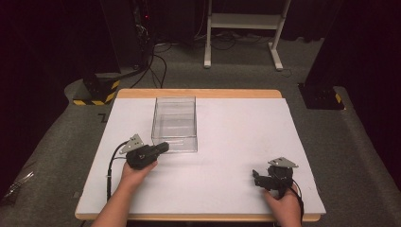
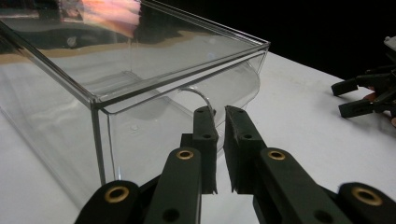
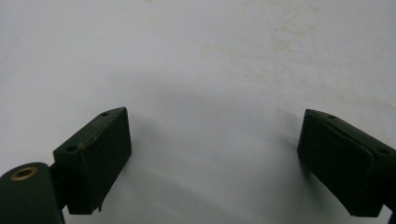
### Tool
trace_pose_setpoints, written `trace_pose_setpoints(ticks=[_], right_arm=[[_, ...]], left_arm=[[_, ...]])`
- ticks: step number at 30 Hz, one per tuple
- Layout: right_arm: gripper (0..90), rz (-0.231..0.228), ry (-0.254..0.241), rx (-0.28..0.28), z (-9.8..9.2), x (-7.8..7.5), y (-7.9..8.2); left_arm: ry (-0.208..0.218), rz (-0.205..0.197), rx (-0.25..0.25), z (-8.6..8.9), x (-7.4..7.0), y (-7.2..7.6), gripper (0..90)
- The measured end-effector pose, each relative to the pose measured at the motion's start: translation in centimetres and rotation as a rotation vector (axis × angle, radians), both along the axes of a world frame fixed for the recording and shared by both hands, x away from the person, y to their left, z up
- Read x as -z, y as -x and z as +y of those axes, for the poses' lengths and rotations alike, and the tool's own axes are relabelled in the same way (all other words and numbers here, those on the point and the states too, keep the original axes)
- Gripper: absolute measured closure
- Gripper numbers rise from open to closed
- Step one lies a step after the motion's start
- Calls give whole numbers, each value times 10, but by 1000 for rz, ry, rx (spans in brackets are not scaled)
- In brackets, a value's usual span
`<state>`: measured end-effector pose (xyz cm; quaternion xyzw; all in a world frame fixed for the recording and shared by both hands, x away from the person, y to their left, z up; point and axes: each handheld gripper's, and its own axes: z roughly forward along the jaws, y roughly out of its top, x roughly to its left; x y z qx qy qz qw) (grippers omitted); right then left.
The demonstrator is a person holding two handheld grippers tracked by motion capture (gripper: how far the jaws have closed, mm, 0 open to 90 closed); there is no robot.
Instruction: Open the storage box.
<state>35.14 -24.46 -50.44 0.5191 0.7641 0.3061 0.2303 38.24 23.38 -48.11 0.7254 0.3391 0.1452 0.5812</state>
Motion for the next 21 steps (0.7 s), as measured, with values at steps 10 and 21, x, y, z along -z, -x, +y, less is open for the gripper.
trace_pose_setpoints(ticks=[10, 21], right_arm=[[99, 0, 0, 0, 0, 0, 0], [99, 0, 0, 0, 0, 0, 0]], left_arm=[[2, -2, 23, 0, 0, 10, 837], [3, 1, 40, 0, 0, 23, 839]])
